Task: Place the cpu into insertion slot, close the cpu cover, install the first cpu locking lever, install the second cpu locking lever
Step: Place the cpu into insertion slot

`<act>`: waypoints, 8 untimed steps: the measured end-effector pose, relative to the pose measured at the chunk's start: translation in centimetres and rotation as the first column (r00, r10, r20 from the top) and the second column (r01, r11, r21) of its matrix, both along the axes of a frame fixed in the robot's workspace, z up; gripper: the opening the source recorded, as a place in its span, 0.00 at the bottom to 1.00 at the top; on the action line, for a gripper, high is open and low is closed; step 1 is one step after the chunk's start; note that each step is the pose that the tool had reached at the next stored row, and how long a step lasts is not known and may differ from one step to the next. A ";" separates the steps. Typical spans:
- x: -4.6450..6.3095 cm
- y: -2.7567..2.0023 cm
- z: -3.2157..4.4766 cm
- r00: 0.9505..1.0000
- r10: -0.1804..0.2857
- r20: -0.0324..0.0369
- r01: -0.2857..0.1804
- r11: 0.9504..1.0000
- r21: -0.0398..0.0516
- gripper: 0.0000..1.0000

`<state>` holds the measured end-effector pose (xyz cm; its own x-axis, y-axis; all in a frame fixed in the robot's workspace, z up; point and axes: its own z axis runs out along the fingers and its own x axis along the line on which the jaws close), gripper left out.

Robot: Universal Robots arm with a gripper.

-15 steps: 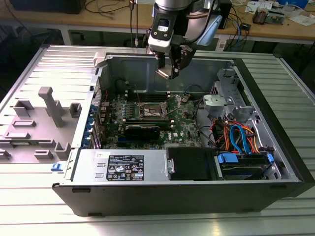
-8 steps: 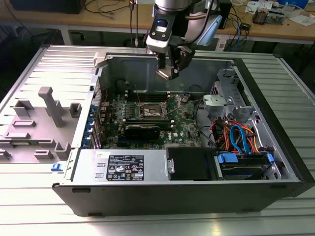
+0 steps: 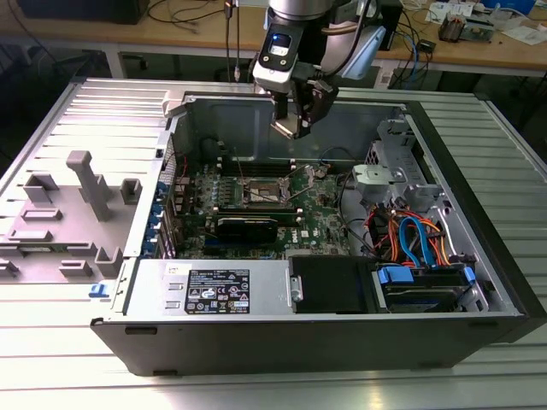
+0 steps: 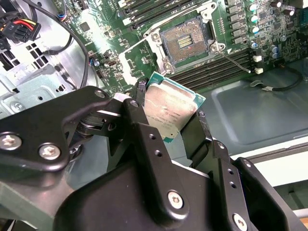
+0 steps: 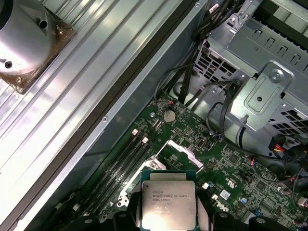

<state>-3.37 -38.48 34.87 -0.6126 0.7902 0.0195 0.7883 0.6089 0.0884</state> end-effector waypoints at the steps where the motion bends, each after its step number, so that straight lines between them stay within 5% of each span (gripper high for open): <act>1: 0.0 -0.01 -0.01 1.000 -0.001 0.000 0.001 1.000 0.000 0.55; 8: 0.0 -0.03 -0.02 1.000 -0.007 0.000 0.007 1.000 0.000 0.55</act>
<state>-3.37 -38.51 34.85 -0.6067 0.7947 0.0195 0.7928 0.6030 0.0883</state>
